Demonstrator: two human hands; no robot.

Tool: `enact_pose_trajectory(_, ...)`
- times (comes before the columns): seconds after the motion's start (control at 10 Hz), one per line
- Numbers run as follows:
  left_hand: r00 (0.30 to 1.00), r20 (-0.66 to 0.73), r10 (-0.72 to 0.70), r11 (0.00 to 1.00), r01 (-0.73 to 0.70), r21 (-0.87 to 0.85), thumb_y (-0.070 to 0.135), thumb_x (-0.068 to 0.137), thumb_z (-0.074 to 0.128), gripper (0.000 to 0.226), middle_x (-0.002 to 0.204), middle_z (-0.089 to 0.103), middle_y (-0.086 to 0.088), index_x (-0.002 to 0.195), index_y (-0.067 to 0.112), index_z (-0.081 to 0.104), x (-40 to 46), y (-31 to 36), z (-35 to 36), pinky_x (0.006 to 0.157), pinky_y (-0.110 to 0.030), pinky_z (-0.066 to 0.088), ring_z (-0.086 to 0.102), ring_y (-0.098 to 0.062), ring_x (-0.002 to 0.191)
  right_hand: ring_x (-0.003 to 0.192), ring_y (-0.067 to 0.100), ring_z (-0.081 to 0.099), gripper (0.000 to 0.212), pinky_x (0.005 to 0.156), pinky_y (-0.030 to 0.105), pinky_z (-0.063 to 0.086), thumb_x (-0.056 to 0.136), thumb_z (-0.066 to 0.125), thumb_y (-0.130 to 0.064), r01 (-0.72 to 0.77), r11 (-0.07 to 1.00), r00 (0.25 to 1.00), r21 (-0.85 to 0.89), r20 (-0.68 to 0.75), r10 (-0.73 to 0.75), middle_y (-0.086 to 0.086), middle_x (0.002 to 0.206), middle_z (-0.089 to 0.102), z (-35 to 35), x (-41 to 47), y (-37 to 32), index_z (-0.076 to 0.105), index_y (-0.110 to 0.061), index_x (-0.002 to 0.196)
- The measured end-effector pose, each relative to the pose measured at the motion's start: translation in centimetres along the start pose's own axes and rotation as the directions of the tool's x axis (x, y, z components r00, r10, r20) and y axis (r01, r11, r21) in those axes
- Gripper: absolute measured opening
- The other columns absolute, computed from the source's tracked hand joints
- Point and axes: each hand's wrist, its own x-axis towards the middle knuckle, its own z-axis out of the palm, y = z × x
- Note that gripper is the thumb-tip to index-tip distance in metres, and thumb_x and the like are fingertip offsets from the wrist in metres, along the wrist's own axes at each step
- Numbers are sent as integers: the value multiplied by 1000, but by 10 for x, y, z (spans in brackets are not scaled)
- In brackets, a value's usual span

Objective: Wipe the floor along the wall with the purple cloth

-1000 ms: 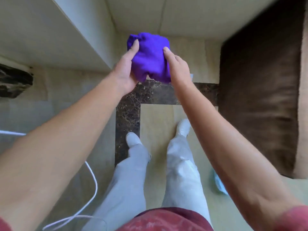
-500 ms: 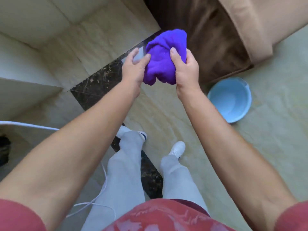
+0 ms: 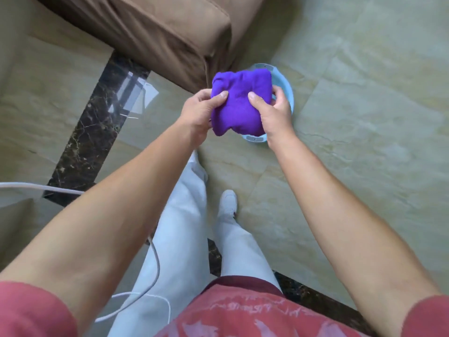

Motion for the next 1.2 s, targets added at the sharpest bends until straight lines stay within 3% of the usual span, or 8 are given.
enact_pose_trajectory(0.1,998,15,-59,993,57,104,10,91,70,19,71,65,3,78,19,60,41,-1,39,44,-15,45,63,-4,51,111,18,68,55,102,44,54,69,80,-35,-54,998,998,-14,-23,54,0,124,68,-34,44,13,53,-40,116)
enact_pose_trajectory(0.3,983,21,-184,932,168,322,14,91,70,20,75,62,0,77,21,59,135,-1,97,62,-27,47,59,-13,66,103,27,70,57,93,42,58,74,75,-22,-177,984,977,-29,-126,172,14,115,71,-74,131,34,59,-23,129)
enact_pose_trajectory(0.4,986,-44,-158,874,161,459,12,91,69,28,73,61,-1,71,23,54,205,-18,117,63,-29,45,56,-15,65,99,23,66,54,80,14,53,85,72,-15,-209,968,970,-138,-158,187,9,117,69,-78,183,64,52,-18,135)
enact_pose_trajectory(0.6,979,-106,-171,812,202,548,20,95,65,15,83,66,-4,82,26,58,333,-87,131,62,-28,52,60,-20,70,123,27,58,53,100,34,43,96,58,-27,-178,878,977,-444,-184,105,0,139,60,-73,288,165,40,-29,146)
enact_pose_trajectory(0.8,977,-177,-120,777,204,596,22,88,71,16,88,66,-6,79,27,59,457,-187,107,83,-45,61,63,-23,79,121,28,59,52,102,36,46,96,57,-26,-221,848,970,-481,-195,143,2,134,64,-60,390,287,42,-33,145)
enact_pose_trajectory(1.0,968,-230,-101,706,233,669,25,79,71,7,92,69,-3,83,27,65,523,-241,79,85,-51,62,73,-31,94,115,23,60,52,94,30,50,99,52,-20,-307,847,948,-435,-219,231,1,130,63,-30,432,366,38,-33,148)
enact_pose_trajectory(1.1,962,-252,-103,645,258,719,38,81,70,50,120,66,-7,125,15,61,521,-242,77,99,-46,56,67,-29,113,112,16,59,59,90,24,47,98,55,-26,-335,851,937,-405,-242,254,-3,135,60,-29,428,367,32,-34,151)
enact_pose_trajectory(1.2,972,-220,-82,496,231,837,42,92,65,74,150,47,-14,151,9,36,483,-219,85,113,-35,41,51,-29,136,121,19,58,65,100,32,49,95,56,-26,-329,858,938,-396,-242,248,1,140,57,-39,409,338,27,-33,153)
